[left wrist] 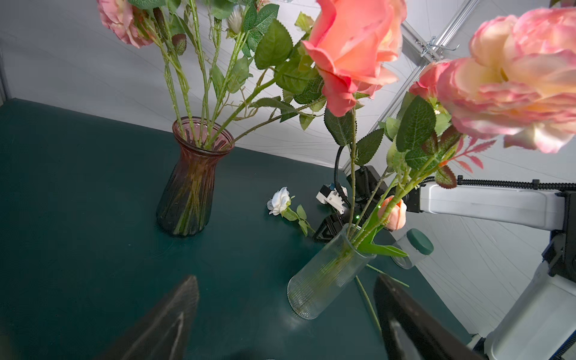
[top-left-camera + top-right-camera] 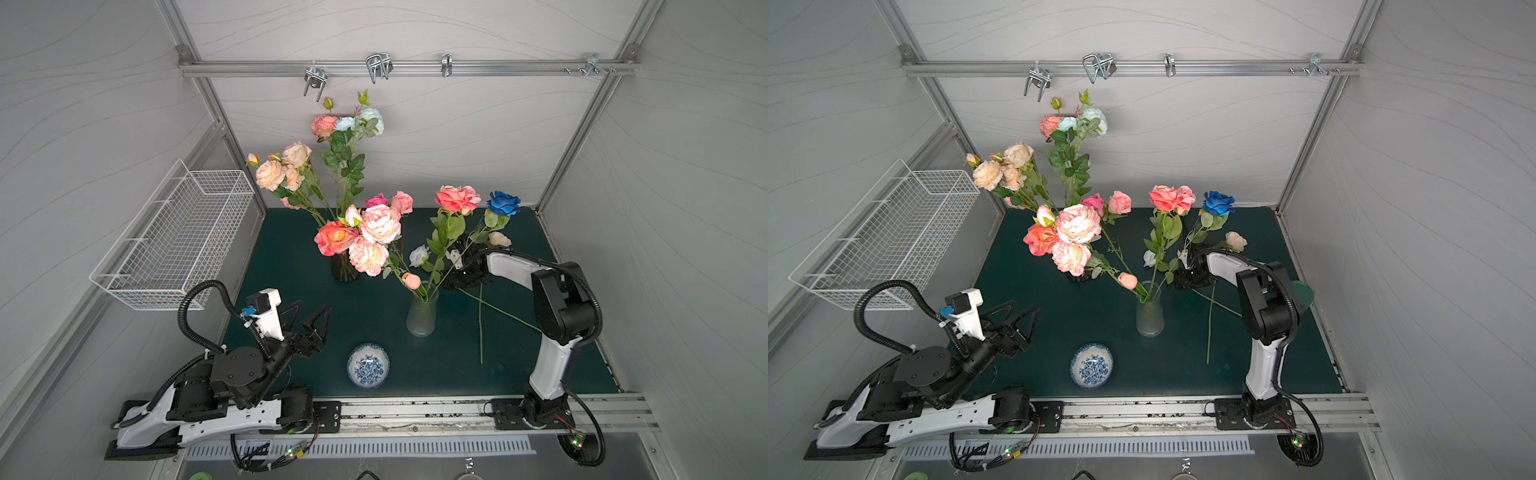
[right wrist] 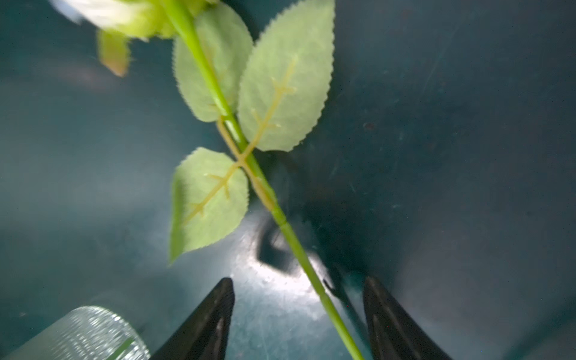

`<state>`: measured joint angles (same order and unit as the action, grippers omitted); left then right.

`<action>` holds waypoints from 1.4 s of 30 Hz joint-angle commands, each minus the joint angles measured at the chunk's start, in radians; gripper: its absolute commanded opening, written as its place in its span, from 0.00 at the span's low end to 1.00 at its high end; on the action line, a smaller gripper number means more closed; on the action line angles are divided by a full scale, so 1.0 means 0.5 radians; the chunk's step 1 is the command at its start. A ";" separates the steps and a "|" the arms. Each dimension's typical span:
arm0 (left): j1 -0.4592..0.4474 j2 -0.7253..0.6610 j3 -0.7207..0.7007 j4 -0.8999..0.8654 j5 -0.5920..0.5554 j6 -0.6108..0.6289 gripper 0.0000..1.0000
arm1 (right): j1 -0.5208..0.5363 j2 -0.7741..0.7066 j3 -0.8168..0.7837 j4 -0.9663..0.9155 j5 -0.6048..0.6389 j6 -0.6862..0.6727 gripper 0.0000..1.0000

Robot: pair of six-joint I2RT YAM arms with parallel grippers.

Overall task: Arrange flowers in a vase
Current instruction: Pick up the flower from the top-center of the table.

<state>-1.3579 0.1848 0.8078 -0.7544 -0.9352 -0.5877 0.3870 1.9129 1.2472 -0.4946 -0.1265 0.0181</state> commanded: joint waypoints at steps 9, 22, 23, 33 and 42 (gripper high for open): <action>-0.003 -0.027 0.038 -0.007 -0.036 -0.061 0.90 | -0.015 0.010 0.050 -0.046 0.145 0.028 0.13; -0.003 0.017 0.065 0.049 -0.017 -0.020 0.90 | -0.276 -0.720 -0.208 0.352 0.267 0.379 0.00; -0.004 0.025 0.069 0.057 -0.011 -0.009 0.90 | -0.276 -0.820 -0.234 0.358 0.371 0.395 0.00; -0.004 0.064 0.102 0.121 -0.019 0.042 0.91 | -0.274 -1.607 -0.299 0.231 1.075 0.530 0.00; -0.003 0.117 0.124 0.140 -0.016 0.036 0.90 | -0.276 -1.881 -0.148 0.153 1.251 0.494 0.00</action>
<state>-1.3579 0.2279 0.8375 -0.7315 -0.9298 -0.5720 0.2485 0.9802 1.1503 -0.3885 0.4343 0.2661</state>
